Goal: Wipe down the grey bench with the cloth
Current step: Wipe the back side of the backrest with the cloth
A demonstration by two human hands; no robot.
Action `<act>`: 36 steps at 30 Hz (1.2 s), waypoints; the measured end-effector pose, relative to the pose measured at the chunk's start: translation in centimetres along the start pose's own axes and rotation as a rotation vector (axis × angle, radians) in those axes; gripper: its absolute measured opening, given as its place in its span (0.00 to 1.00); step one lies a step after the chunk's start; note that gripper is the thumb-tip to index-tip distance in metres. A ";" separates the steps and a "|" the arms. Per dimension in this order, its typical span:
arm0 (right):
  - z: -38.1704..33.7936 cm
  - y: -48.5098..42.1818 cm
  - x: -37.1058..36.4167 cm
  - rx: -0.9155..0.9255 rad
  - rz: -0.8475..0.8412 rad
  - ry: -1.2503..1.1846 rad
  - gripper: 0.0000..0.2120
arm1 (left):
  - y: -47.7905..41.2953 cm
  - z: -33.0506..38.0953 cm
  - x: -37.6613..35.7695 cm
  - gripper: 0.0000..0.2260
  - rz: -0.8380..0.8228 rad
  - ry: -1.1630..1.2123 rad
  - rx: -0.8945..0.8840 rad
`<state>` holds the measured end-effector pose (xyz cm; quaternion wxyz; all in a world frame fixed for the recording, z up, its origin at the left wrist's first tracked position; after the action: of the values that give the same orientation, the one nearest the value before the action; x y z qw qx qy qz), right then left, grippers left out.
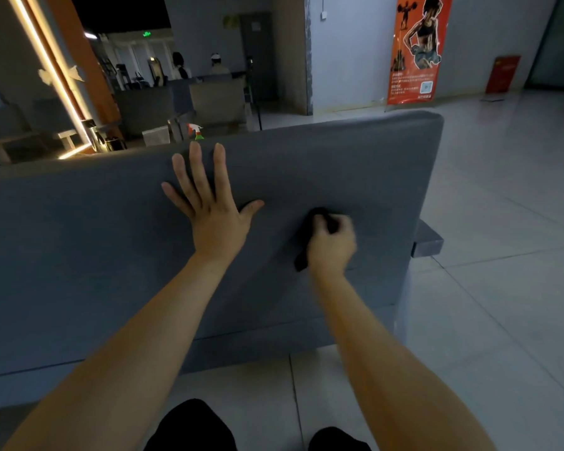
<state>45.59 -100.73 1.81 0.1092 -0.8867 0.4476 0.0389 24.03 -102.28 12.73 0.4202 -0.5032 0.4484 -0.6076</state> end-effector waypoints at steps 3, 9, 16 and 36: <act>0.6 6.9 -4.4 -0.073 -0.285 0.000 0.03 | 0.6 -0.1 0.4 0.45 -0.035 0.008 -0.013; 0.1 -2.7 3.1 -0.058 0.122 -0.003 0.09 | 4.0 -0.1 1.3 0.38 -0.024 0.031 0.098; -0.6 -7.8 6.2 -0.073 0.244 0.011 0.04 | 9.6 8.2 -1.9 0.35 -0.233 0.206 -0.002; 9.2 -1.8 4.9 0.354 -0.104 0.330 0.07 | 19.3 9.0 -7.8 0.43 -0.580 0.153 -0.250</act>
<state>50.23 -101.38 -7.70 0.1902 -0.8700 0.4129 -0.1910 35.17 -100.57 -6.94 0.1296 -0.6105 0.3877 -0.6784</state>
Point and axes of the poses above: each hand's wrist, its own y-axis away from the middle knuckle, its own x-axis out of the back of the hand, z = x × y, the point moved 8 cm from there along -y, towards the middle knuckle, and after that the axes turned 14 degrees about z, right-handed, at the moved point
